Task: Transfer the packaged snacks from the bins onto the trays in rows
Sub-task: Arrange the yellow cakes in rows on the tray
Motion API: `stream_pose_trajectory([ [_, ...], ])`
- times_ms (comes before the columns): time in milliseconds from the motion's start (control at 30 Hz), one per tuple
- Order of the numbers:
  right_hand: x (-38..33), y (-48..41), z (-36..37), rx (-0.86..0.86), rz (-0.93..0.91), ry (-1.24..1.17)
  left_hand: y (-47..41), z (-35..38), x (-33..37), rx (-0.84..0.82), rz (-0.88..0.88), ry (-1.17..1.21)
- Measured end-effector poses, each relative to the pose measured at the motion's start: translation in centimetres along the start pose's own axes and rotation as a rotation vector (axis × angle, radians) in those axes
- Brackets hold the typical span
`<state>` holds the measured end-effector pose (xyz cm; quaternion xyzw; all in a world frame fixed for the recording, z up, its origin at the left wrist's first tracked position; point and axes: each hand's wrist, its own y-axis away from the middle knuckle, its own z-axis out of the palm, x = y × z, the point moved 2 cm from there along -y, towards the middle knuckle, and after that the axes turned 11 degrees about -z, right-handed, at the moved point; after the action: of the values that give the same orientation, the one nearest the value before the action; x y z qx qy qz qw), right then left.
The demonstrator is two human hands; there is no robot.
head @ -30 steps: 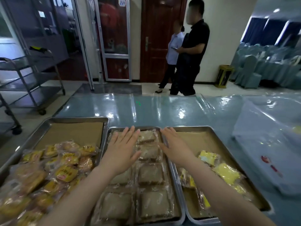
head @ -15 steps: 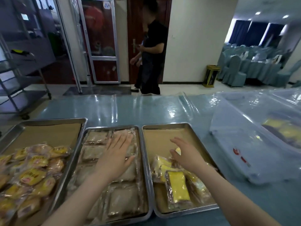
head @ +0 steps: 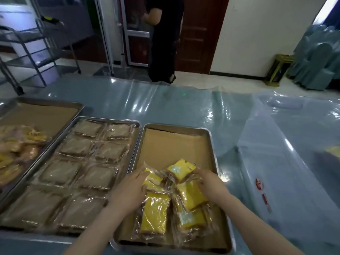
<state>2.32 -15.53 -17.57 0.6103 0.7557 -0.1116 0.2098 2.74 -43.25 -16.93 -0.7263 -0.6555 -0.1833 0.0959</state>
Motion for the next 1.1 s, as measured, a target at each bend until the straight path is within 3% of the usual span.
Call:
stream_pose_trajectory([
  [200,2.0,-3.5,0.2,0.103,0.152,-0.188,-0.2,1.8,-0.5,-0.007,-0.271,0.162],
  [333,2.0,-5.7,1.3,-0.046,0.244,-0.115,-1.0,1.4,-0.6,0.072,-0.397,0.187],
  [600,2.6,-8.2,2.0,-0.14,0.322,-0.093,-2.6,1.5,-1.1,-0.092,-0.529,0.185],
  [700,2.9,-8.5,1.5,0.017,0.36,-0.412,-3.1,1.3,-1.3,-0.034,-0.524,0.337],
  [767,2.9,-8.6,0.6,0.204,0.373,-0.645,-3.8,0.8,-1.2,0.0,-0.535,0.408],
  [867,3.0,-8.8,-1.4,0.558,0.341,-0.798,-4.8,-0.3,-1.1,0.103,-0.581,0.469],
  [933,2.7,-8.9,-2.8,0.743,0.257,-0.783,-5.2,-0.9,-1.0,0.181,-0.616,0.525],
  [1000,2.7,-9.2,-3.1,0.796,0.123,-0.629,-5.4,-1.3,-0.9,0.24,-0.641,0.67],
  [1100,2.8,-10.2,-1.4,0.546,-0.099,-0.244,-5.8,-1.5,-0.7,0.286,-0.675,0.876],
])
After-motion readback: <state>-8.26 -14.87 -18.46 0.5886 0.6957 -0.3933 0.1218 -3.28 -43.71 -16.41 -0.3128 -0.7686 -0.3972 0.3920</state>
